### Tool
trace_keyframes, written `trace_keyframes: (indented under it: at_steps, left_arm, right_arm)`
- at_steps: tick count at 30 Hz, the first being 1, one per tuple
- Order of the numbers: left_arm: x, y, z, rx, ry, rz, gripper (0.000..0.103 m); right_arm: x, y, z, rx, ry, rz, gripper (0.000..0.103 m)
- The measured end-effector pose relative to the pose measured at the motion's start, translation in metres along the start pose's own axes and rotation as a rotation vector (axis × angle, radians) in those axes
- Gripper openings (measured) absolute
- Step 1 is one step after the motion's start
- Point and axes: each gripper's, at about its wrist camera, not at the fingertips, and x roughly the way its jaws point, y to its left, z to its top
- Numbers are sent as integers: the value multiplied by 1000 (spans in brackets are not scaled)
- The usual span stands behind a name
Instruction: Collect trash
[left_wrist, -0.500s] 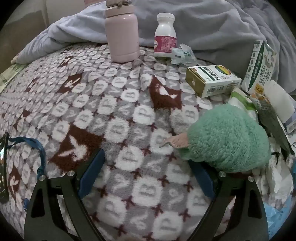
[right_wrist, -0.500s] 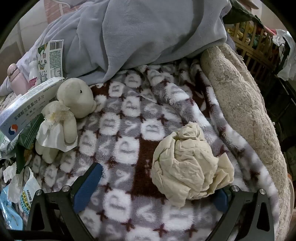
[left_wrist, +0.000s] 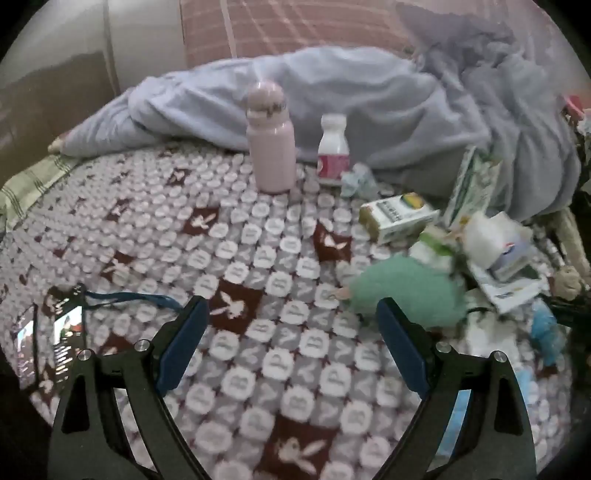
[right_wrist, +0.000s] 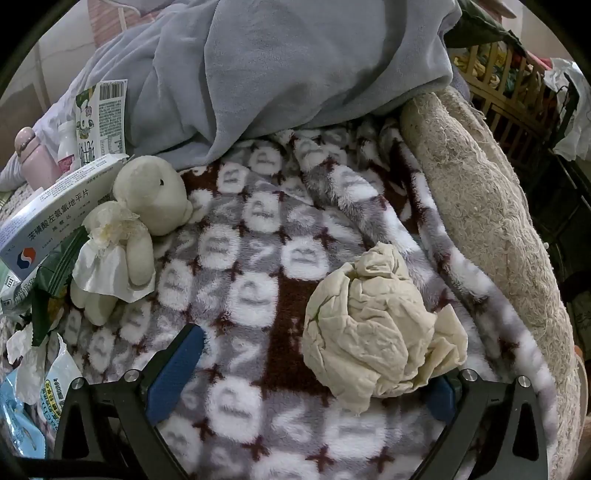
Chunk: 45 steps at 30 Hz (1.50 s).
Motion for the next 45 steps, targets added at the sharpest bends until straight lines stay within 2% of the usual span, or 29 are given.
trace_keyframes:
  at_steps: [7, 11, 18, 22, 26, 32, 45]
  left_arm:
    - [-40, -16, -5, -37, -46, -54, 92]
    - [-57, -31, -12, -17, -79, -74, 92]
    - [-85, -51, -10, -14, -147, -132, 92]
    - [-103, -59, -7, -3, -193, -151, 92]
    - [-118, -64, -4, -9, -230, -176, 92]
    - [-127, -70, -2, -10, -255, -190, 92]
    - [-129, -71, 3, -30, -277, -203, 92]
  right_arm:
    - [-7, -8, 3, 5, 28, 24, 103]
    - [-41, -16, -6, 4, 21, 30, 103]
    - [-140, -16, -27, 31, -158, 95, 103]
    - [-197, 0, -32, 40, -277, 133, 103]
    - [-232, 20, -29, 53, -363, 168, 103]
    - [-262, 32, -27, 37, -454, 153, 103]
    - [-279, 30, -27, 36, -510, 134, 103]
